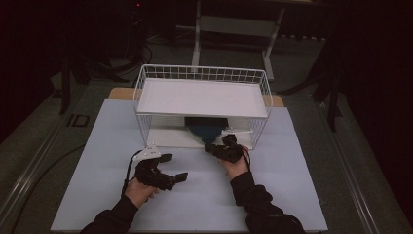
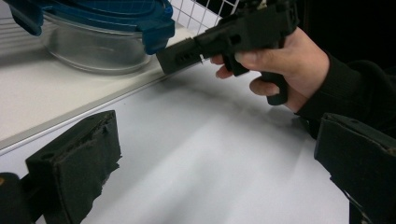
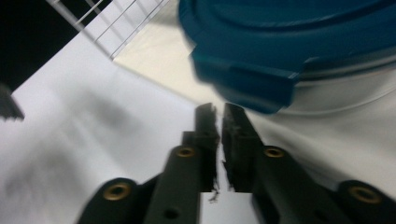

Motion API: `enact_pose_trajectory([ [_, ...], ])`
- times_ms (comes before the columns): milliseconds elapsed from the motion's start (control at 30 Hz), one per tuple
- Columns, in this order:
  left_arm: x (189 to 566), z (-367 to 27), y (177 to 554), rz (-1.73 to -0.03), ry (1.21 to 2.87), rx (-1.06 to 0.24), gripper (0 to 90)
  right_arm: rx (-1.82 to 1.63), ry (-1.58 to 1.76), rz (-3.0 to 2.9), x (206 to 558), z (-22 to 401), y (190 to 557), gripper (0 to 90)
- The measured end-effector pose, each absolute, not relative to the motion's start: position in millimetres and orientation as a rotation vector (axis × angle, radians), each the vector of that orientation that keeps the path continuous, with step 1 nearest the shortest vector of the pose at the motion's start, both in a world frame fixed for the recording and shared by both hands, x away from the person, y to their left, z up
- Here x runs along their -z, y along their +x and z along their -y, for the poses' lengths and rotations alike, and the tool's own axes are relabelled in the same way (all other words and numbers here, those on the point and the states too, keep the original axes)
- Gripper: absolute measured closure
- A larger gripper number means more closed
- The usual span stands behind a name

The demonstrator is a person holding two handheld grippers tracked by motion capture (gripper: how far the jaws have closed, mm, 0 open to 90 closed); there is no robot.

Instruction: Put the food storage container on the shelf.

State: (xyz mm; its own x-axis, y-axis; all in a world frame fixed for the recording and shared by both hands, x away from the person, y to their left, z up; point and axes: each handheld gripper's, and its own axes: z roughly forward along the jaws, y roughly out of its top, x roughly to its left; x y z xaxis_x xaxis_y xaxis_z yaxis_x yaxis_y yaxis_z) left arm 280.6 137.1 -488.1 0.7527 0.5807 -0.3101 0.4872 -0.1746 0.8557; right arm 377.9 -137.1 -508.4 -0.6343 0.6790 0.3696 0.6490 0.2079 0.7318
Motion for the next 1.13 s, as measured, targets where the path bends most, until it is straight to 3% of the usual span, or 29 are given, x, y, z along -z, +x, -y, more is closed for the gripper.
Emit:
enact_pose_trajectory([
  [200, 484.3, -135.3, 274.3, -0.805, 1.825, -0.109, 0.5, -1.479, 1.26, -2.415, 505.9, 143.1, 353.8, 54.6],
  [233, 484.3, -135.3, 274.3, -0.805, 1.825, -0.109, 0.5, -1.479, 1.26, -2.415, 505.9, 143.1, 353.8, 54.6],
  [267, 482.8, -134.7, 272.0, -0.796, 1.827, -0.114, 0.5, -1.478, 1.248, -2.413, 505.1, 144.3, 349.4, 48.8],
  [300, 482.0, -134.4, 270.7, -0.791, 1.826, -0.114, 0.5, -1.492, 1.224, -2.409, 504.0, 146.9, 342.3, 37.5],
  [367, 480.7, -134.0, 268.2, -0.78, 1.827, -0.12, 0.5, -1.514, 1.203, -2.408, 502.9, 151.7, 335.0, 28.8],
  [500, 479.8, -134.3, 265.3, -0.771, 1.824, -0.118, 0.5, -1.566, 1.186, -2.405, 501.9, 163.7, 323.4, 19.3],
  [1133, 485.4, -133.7, 260.8, -0.743, 1.835, -0.122, 0.5, -1.46, 1.21, -2.363, 513.0, 218.7, 301.8, 17.9],
])
